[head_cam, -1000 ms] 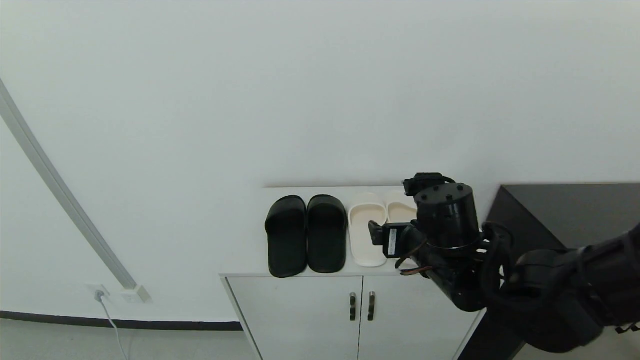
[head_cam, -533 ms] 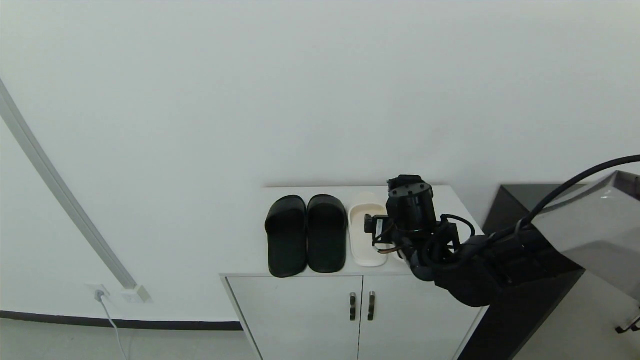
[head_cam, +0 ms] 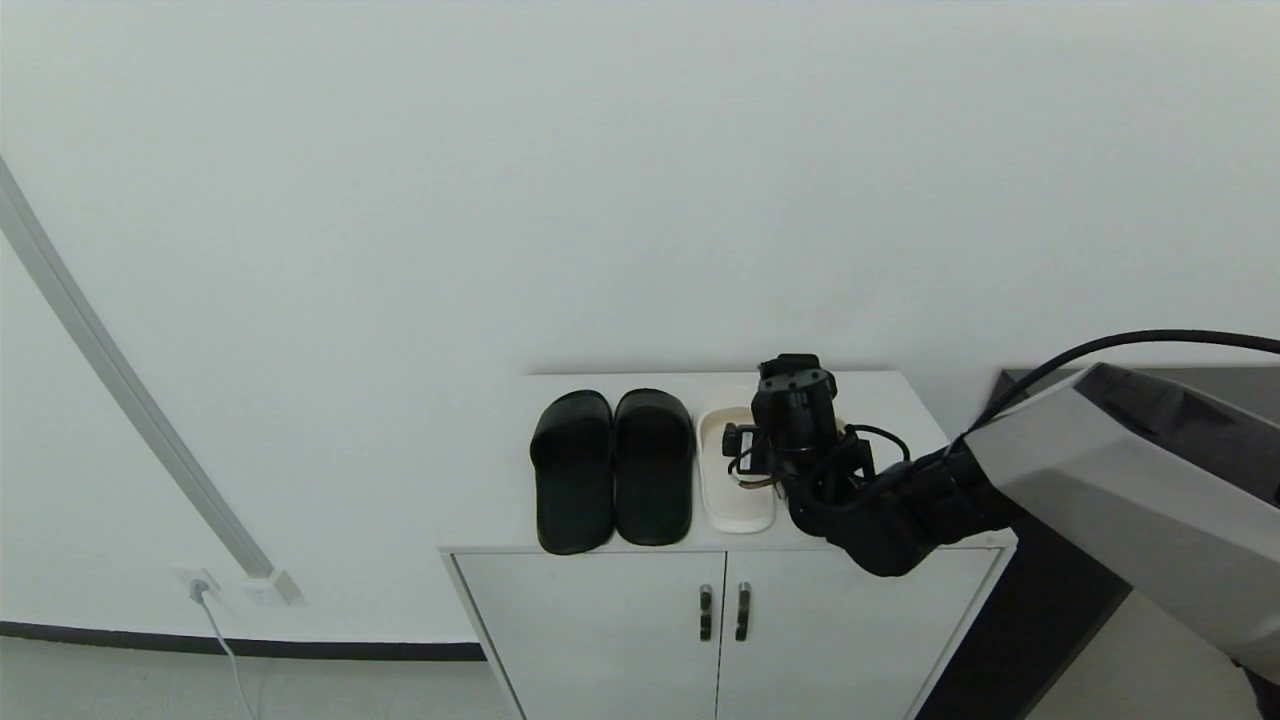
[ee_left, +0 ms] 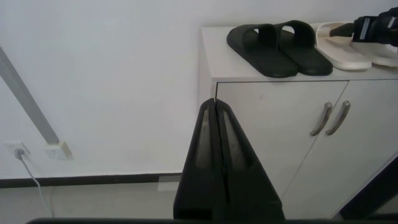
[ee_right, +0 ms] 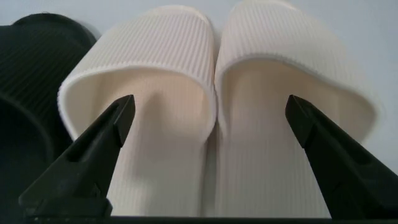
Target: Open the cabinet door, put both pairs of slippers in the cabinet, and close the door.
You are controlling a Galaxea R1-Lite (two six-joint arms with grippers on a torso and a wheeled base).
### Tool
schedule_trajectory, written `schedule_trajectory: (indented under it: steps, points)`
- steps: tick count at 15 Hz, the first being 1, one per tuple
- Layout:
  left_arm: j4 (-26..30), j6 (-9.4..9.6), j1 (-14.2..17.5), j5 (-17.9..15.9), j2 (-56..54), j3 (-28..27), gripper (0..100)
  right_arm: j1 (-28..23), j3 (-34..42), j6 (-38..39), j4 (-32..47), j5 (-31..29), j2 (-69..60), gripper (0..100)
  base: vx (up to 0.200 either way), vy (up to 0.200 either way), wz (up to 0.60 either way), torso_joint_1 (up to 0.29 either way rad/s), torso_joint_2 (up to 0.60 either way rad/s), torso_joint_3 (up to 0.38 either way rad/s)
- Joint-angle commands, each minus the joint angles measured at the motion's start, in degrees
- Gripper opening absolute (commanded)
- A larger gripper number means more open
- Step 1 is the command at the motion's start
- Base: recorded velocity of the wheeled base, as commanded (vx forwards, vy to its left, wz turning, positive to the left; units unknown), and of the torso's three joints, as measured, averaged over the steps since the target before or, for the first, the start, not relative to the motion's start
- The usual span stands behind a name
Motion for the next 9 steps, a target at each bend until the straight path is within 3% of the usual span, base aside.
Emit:
schedule_trajectory:
  steps: [1,6,7,9]
  points:
    - [0.00,-0.02,0.02,-0.02,-0.01,0.00,0,-0.99,-2.32,-0.51,0.04,0.23,2.10,100,0.000,0.000,0.00,0.000,0.00,0.000]
    - [0.00,-0.02,0.02,-0.02,-0.01,0.00,0,-1.96,-3.55,-1.22,-0.58,2.87,3.15,100,0.000,0.000,0.00,0.000,0.00,0.000]
    - [0.00,-0.02,0.02,-0.02,-0.01,0.00,0,-2.14,-3.55,-1.48,-0.58,2.95,3.15,0,0.000,0.000,0.00,0.000,0.00,0.000]
    - [0.00,-0.02,0.02,-0.02,-0.01,0.00,0,-2.14,-3.64,-1.83,-0.66,3.04,3.24,0,0.000,0.000,0.00,0.000,0.00,0.000]
